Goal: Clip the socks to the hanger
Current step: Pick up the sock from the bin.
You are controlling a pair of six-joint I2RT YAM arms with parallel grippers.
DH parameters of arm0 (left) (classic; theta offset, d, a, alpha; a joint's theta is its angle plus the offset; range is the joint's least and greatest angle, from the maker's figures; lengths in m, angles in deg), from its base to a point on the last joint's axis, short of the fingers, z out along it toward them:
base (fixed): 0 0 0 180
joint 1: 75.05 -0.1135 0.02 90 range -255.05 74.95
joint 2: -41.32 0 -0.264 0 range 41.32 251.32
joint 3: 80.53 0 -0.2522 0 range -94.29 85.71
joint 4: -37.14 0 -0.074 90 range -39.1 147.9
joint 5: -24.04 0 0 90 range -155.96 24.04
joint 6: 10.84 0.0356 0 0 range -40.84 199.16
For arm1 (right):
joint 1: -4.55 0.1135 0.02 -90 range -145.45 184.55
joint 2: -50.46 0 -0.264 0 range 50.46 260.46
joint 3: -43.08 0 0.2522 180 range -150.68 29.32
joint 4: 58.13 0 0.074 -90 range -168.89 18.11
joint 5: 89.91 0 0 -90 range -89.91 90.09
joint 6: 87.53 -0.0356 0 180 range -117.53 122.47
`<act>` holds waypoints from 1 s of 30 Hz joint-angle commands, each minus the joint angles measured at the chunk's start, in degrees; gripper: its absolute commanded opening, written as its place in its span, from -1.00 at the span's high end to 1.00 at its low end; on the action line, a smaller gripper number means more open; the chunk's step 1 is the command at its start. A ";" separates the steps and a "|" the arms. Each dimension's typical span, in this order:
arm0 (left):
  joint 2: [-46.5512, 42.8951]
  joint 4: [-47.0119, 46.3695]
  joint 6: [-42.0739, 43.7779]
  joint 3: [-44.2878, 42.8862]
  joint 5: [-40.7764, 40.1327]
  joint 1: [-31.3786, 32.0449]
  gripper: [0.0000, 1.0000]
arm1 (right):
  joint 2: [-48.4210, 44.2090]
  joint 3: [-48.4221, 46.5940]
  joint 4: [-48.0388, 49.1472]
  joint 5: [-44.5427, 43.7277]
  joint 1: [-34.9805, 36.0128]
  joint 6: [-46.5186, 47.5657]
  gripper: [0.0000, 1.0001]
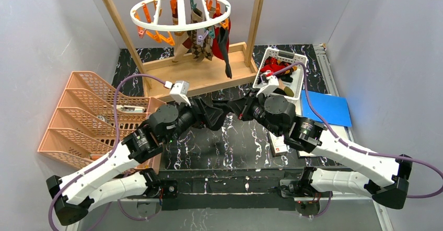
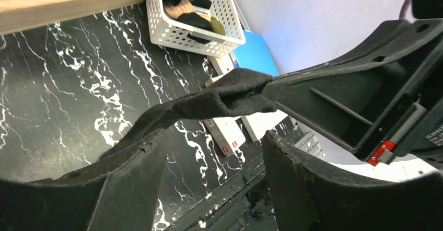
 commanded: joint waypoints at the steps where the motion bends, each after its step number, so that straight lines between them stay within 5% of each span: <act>1: 1.32 -0.72 -3.64 -2.13 0.74 0.35 -0.26 | 0.22 0.39 6.16 -2.22 0.19 -1.88 0.97; 8: 1.14 -0.30 -8.33 -2.51 -5.63 0.35 -0.17 | 0.61 0.63 6.64 -1.73 0.19 -2.24 0.97; 14: -0.81 -6.15 -12.07 -0.24 -6.36 0.35 -0.33 | 0.05 1.41 6.91 -3.33 0.19 -3.74 0.97; 30: 3.50 -7.07 -13.41 -2.23 -8.63 0.35 0.14 | 0.21 1.38 8.02 -1.69 0.19 -4.66 0.97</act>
